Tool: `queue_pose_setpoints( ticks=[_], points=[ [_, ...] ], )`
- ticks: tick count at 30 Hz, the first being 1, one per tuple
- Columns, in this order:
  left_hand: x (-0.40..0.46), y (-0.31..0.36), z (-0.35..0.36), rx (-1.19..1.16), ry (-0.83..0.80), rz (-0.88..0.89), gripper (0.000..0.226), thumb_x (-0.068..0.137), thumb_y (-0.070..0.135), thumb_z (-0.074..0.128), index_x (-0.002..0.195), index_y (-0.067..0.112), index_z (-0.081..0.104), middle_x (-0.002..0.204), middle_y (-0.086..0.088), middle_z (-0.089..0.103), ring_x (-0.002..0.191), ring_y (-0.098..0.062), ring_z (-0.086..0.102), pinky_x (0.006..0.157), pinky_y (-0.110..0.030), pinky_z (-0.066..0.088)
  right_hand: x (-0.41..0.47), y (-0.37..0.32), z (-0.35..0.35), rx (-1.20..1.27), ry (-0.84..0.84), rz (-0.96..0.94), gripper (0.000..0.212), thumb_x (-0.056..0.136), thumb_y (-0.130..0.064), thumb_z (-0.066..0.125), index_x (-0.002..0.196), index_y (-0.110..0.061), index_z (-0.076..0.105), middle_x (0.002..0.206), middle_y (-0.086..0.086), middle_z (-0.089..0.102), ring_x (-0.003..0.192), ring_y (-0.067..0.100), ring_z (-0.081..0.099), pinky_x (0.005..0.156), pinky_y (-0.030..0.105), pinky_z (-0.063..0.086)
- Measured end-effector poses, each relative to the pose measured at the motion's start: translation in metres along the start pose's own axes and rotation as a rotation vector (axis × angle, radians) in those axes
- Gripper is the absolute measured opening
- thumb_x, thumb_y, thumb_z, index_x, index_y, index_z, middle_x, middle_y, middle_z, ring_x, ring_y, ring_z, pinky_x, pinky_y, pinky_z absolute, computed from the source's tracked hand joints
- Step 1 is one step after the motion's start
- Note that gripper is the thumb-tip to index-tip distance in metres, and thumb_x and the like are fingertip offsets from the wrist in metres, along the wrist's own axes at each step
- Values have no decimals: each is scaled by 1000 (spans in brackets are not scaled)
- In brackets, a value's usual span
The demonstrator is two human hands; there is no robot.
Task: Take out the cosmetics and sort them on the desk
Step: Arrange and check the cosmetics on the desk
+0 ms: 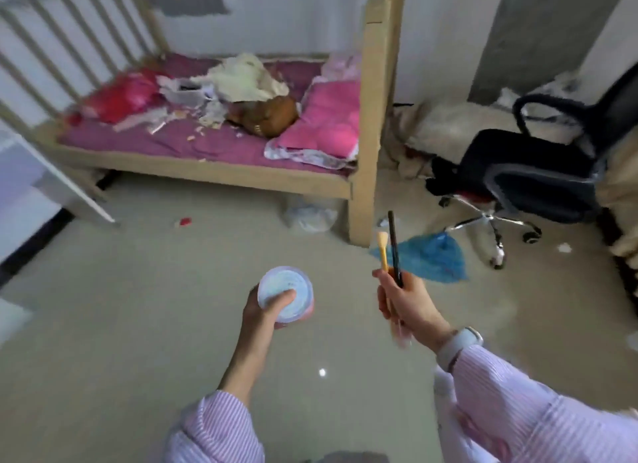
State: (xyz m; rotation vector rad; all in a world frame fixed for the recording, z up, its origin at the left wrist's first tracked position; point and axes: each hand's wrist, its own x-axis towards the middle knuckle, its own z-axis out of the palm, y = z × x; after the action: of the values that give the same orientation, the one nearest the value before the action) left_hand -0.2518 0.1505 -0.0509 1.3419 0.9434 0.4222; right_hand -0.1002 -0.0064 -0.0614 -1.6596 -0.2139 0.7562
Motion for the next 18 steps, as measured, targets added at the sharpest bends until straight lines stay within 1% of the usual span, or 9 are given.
queue_pose_setpoints(
  ticks=[1, 3, 6, 9, 11, 12, 14, 16, 18],
  points=[
    [5, 0, -46, -19, 72, -1, 65, 54, 34, 68, 113, 8, 58, 110, -15, 65, 95, -26, 62, 77, -38, 50, 8, -4, 42, -27, -79, 2, 16, 95, -18, 46, 95, -5, 54, 57, 4, 48, 39, 7, 45, 37, 20, 37],
    [13, -1, -127, -57, 207, -6, 61, 58, 30, 66, 114, 6, 58, 112, -18, 64, 102, -34, 62, 83, -44, 51, 20, -11, 117, -71, -202, 5, 16, 94, -16, 46, 97, -3, 55, 57, 5, 48, 38, 8, 45, 36, 20, 37],
    [16, 2, -231, -123, 360, -2, 49, 65, 25, 64, 110, 6, 60, 109, -19, 66, 97, -36, 65, 82, -43, 55, 33, -27, 220, -170, -368, -3, 17, 93, -16, 49, 92, -1, 56, 57, 6, 50, 39, 11, 46, 39, 23, 39],
    [27, 0, -309, -178, 543, -9, 60, 65, 29, 66, 120, 5, 54, 116, -18, 62, 103, -36, 62, 92, -50, 50, 50, -44, 312, -246, -529, -18, 23, 92, -18, 51, 95, 4, 57, 61, 8, 53, 46, 15, 48, 42, 25, 42],
    [42, -2, -345, -240, 664, -15, 62, 66, 29, 69, 121, 5, 53, 117, -18, 62, 105, -36, 60, 94, -52, 47, 65, -53, 365, -273, -607, -15, 25, 92, -18, 51, 96, 6, 56, 63, 9, 54, 47, 16, 49, 41, 24, 43],
    [53, -3, -360, -268, 714, -22, 58, 69, 25, 71, 121, 6, 53, 117, -18, 62, 105, -35, 60, 93, -50, 48, 74, -57, 391, -280, -644, -8, 26, 92, -19, 51, 96, 7, 56, 64, 10, 54, 48, 16, 48, 41, 24, 43],
    [79, -4, -389, -312, 776, -36, 51, 75, 19, 72, 120, 7, 53, 115, -17, 62, 100, -32, 61, 86, -45, 49, 96, -67, 440, -295, -717, -3, 25, 92, -19, 52, 94, 5, 55, 64, 9, 54, 47, 16, 48, 41, 24, 42],
    [111, -1, -422, -330, 805, -41, 50, 76, 17, 72, 121, 6, 53, 112, -15, 63, 93, -28, 62, 76, -37, 52, 125, -79, 491, -309, -766, -13, 22, 92, -19, 53, 92, 2, 56, 63, 8, 54, 48, 16, 48, 42, 24, 42],
    [145, 9, -455, -345, 847, -34, 44, 79, 14, 68, 120, 7, 52, 111, -14, 64, 86, -23, 64, 63, -27, 53, 158, -94, 544, -308, -787, -14, 18, 91, -18, 53, 91, 0, 56, 62, 7, 54, 48, 16, 48, 43, 24, 43]
  ],
)
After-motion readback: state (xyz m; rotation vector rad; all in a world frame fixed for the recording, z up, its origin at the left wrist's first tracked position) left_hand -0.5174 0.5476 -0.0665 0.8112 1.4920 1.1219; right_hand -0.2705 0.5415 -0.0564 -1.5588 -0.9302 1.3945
